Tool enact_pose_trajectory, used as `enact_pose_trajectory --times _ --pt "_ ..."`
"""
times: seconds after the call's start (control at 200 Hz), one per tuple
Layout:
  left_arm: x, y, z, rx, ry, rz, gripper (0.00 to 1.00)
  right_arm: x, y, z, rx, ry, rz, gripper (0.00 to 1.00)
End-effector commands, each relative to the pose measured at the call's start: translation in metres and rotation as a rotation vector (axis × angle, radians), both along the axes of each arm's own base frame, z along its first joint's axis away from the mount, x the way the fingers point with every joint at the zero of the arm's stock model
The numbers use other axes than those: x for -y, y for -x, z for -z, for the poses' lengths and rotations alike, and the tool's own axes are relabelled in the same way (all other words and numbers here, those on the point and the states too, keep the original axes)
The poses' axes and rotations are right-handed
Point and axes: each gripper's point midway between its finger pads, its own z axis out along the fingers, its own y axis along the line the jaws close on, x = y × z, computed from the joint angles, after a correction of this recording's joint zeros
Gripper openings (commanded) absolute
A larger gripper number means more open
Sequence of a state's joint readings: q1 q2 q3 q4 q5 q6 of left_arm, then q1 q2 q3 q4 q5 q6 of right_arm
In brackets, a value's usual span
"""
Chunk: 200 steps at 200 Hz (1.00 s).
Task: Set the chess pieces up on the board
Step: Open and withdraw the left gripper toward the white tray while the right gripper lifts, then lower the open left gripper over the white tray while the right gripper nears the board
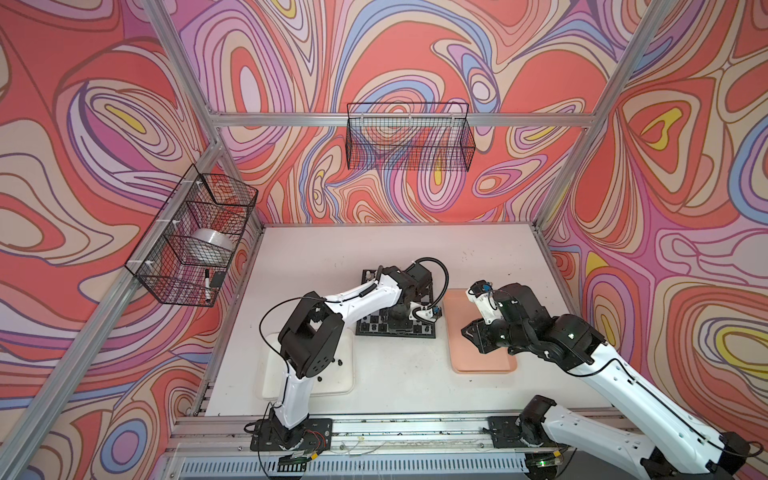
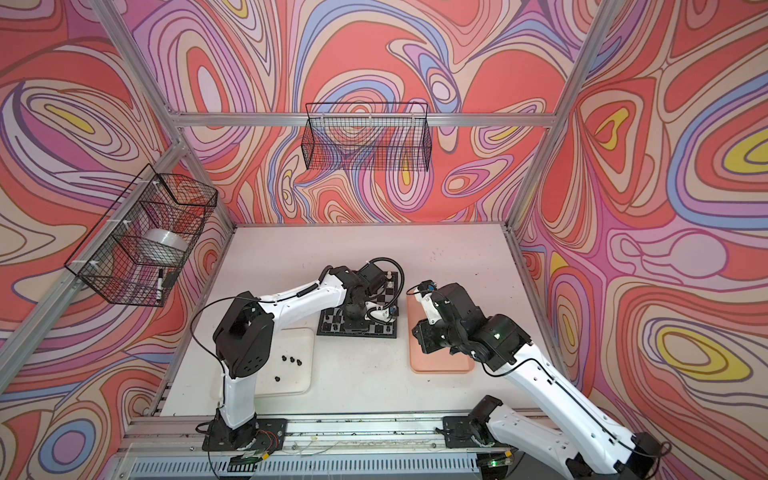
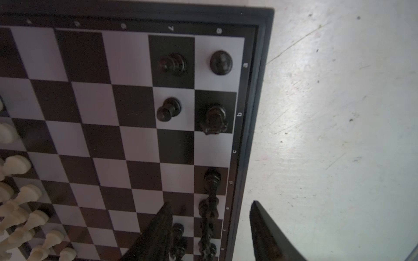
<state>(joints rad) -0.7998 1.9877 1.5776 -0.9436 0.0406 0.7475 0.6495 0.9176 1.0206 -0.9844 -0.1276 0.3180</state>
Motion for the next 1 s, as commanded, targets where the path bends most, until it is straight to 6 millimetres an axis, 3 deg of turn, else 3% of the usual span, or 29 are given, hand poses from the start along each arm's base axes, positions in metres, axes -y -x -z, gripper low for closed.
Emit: enact_pose_trajectory --times 0.0,0.336,0.521,0.726,0.906,0.997 --pt "0.002 0.005 -0.024 -0.001 0.032 0.011 0.57 -0.006 0.002 -0.032 0.061 -0.061 -0.033 0.2" --pt "-0.007 0.011 -0.045 -0.003 0.064 -0.007 0.59 -0.015 0.012 -0.103 0.145 -0.178 -0.104 0.22" --pt "-0.022 0.019 -0.063 -0.007 0.086 -0.028 0.57 -0.028 0.015 -0.116 0.128 -0.233 -0.155 0.22" --pt "-0.064 0.035 -0.078 -0.025 0.102 -0.128 0.54 -0.038 0.011 -0.109 0.11 -0.245 -0.185 0.21" --pt "-0.115 0.055 -0.078 -0.02 0.097 -0.214 0.52 -0.058 0.012 -0.078 -0.014 -0.246 -0.25 0.21" --pt "-0.139 0.067 -0.066 -0.021 0.073 -0.246 0.52 -0.064 0.009 -0.057 -0.07 -0.231 -0.262 0.21"
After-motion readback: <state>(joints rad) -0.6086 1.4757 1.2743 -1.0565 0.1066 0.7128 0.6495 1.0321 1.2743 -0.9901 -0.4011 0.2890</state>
